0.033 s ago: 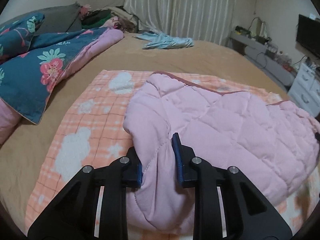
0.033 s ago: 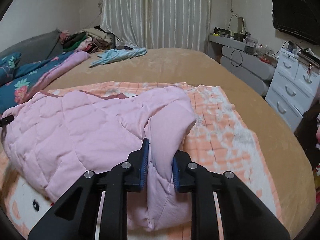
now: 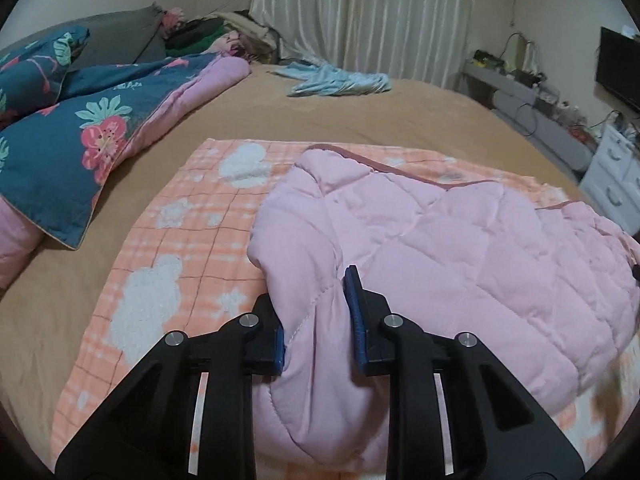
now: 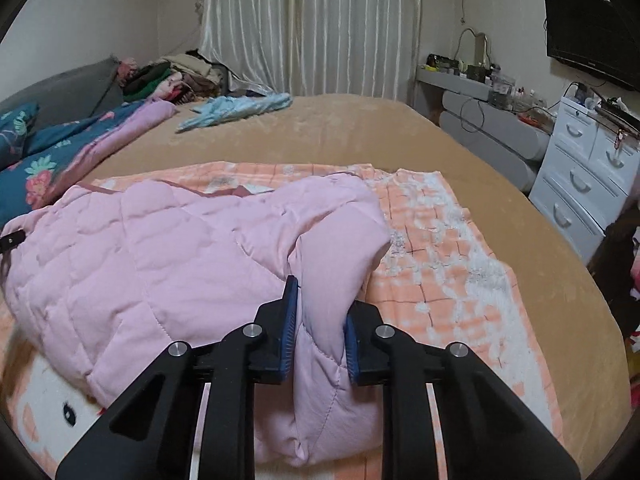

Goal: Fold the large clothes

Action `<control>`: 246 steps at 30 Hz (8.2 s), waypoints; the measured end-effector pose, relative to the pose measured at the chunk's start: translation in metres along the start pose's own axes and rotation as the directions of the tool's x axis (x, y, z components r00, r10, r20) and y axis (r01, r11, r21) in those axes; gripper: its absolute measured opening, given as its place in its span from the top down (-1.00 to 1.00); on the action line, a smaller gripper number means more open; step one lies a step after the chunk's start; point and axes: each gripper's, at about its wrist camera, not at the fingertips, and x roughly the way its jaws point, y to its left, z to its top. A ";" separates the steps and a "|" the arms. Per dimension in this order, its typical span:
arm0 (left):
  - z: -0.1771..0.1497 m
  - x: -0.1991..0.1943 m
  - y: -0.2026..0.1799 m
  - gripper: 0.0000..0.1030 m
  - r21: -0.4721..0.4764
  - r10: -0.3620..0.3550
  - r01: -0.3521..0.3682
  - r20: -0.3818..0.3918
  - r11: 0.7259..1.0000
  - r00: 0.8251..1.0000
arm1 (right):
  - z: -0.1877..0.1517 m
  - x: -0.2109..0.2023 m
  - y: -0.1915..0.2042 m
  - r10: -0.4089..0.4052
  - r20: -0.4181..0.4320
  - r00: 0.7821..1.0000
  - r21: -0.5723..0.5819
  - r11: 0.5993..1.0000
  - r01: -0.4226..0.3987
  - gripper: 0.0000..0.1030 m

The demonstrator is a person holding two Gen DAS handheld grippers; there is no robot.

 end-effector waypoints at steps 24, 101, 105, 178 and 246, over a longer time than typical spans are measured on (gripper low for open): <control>-0.006 0.055 -0.002 0.66 0.032 0.077 -0.075 -0.074 0.997 0.994 | -0.019 0.070 -0.010 -0.011 -0.198 0.980 0.119 0.992 0.036 0.22; -0.127 -0.063 -0.018 -0.82 -0.113 -0.073 0.055 -0.158 0.992 0.985 | -0.123 -0.088 0.034 0.100 -0.105 0.989 0.315 0.947 -0.062 -0.92; -0.119 -0.045 -0.020 -0.82 -0.159 -0.094 0.065 -0.178 0.985 0.980 | -0.114 -0.065 0.022 0.127 -0.125 0.984 0.387 0.920 -0.069 -0.92; -0.030 -0.006 -0.038 0.35 -0.214 -0.144 0.140 -0.004 0.967 0.990 | -0.032 -0.005 0.048 0.112 0.034 0.993 0.157 0.981 -0.116 0.37; -0.140 -0.130 0.004 0.34 -0.136 -0.152 0.147 -0.030 0.980 0.988 | -0.136 -0.158 0.069 0.180 0.012 0.984 0.106 0.978 -0.180 0.37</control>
